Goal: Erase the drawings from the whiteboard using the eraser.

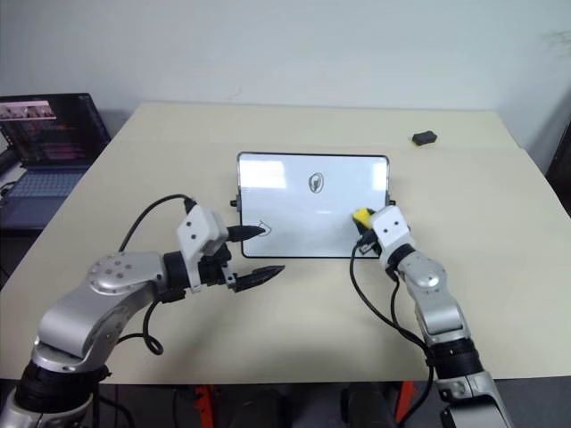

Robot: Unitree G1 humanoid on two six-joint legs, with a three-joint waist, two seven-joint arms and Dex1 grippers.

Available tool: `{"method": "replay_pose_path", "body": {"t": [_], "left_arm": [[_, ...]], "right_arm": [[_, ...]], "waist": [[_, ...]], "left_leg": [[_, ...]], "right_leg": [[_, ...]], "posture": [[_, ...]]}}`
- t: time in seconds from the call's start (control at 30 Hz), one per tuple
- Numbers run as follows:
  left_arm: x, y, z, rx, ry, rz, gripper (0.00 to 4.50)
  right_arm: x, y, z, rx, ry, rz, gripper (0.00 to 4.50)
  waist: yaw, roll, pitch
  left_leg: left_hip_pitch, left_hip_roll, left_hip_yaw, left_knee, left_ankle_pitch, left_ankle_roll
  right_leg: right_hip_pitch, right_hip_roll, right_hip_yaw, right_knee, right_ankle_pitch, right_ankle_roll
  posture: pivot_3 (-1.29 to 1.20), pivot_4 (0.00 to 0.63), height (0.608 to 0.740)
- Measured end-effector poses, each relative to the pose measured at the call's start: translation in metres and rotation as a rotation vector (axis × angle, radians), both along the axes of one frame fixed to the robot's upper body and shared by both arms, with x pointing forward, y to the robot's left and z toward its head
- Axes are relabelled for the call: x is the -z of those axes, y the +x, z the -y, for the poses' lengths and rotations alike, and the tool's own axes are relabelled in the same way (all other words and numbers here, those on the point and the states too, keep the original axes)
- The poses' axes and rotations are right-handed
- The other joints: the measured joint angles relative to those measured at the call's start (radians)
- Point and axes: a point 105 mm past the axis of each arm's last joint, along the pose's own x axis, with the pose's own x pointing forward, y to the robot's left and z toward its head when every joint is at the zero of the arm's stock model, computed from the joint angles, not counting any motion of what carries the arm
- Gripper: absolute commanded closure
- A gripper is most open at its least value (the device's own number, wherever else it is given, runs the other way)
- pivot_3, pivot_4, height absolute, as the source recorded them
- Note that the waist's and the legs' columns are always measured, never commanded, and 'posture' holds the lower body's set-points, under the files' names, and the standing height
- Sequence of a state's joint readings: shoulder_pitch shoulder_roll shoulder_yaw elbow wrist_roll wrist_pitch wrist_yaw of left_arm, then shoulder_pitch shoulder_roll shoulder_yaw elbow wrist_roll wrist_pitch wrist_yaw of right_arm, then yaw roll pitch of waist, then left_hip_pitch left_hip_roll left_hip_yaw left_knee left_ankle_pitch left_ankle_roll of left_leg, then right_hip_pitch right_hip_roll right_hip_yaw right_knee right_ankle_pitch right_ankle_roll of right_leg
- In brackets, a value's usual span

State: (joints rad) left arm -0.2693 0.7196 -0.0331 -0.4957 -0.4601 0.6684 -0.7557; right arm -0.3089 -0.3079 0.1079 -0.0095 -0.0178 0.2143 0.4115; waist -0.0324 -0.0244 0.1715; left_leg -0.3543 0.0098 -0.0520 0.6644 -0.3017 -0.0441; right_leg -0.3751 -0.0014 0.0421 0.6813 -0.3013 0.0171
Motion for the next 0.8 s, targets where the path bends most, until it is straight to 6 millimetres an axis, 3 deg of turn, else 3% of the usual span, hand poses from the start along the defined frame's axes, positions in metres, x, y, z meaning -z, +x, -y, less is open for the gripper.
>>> {"method": "replay_pose_path", "body": {"t": [0.13, 0.27, 0.43, 0.57, 0.8], "left_arm": [[0.000, 0.000, 0.000, 0.001, -0.001, 0.000, 0.00], [0.000, 0.000, 0.000, 0.003, -0.002, 0.001, 0.00], [0.000, -0.001, 0.001, 0.007, -0.002, 0.002, 0.00], [0.000, -0.001, 0.001, 0.008, -0.002, 0.000, 0.00], [0.001, -0.001, 0.001, 0.008, -0.003, -0.001, 0.00]], "right_arm": [[0.008, -0.005, -0.002, -0.007, -0.011, -0.070, 3.45], [0.004, -0.005, -0.005, -0.008, 0.005, -0.072, 3.45], [-0.024, 0.011, -0.006, 0.044, 0.061, 0.017, 3.45], [-0.042, 0.018, 0.001, 0.083, 0.080, 0.088, 3.46], [-0.036, 0.016, 0.006, 0.089, 0.048, 0.060, 3.46]], "waist": [[-0.003, 0.000, 0.000], [-0.004, 0.000, 0.000], [-0.007, 0.000, 0.002], [0.000, 0.000, 0.001], [0.000, 0.000, 0.001]], "left_leg": [[0.007, 0.000, 0.001, 0.000, 0.000, 0.000], [0.007, 0.001, 0.001, 0.000, 0.001, 0.000], [0.002, 0.000, 0.001, -0.001, 0.001, 0.000], [-0.010, 0.000, 0.000, -0.001, 0.001, 0.000], [-0.010, 0.000, 0.000, -0.001, 0.000, 0.000]], "right_leg": [[0.006, 0.001, 0.001, 0.000, -0.001, 0.001], [0.005, 0.001, 0.002, 0.000, -0.001, 0.001], [0.001, 0.001, 0.001, 0.000, 0.000, 0.000], [-0.010, 0.001, 0.000, 0.000, 0.000, 0.000], [-0.010, 0.000, 0.000, 0.000, 0.000, 0.000]], "posture": [[0.00, 0.150, 0.740], [0.00, 0.150, 0.740], [0.00, 0.150, 0.740], [0.00, 0.150, 0.740], [0.00, 0.150, 0.740]]}}
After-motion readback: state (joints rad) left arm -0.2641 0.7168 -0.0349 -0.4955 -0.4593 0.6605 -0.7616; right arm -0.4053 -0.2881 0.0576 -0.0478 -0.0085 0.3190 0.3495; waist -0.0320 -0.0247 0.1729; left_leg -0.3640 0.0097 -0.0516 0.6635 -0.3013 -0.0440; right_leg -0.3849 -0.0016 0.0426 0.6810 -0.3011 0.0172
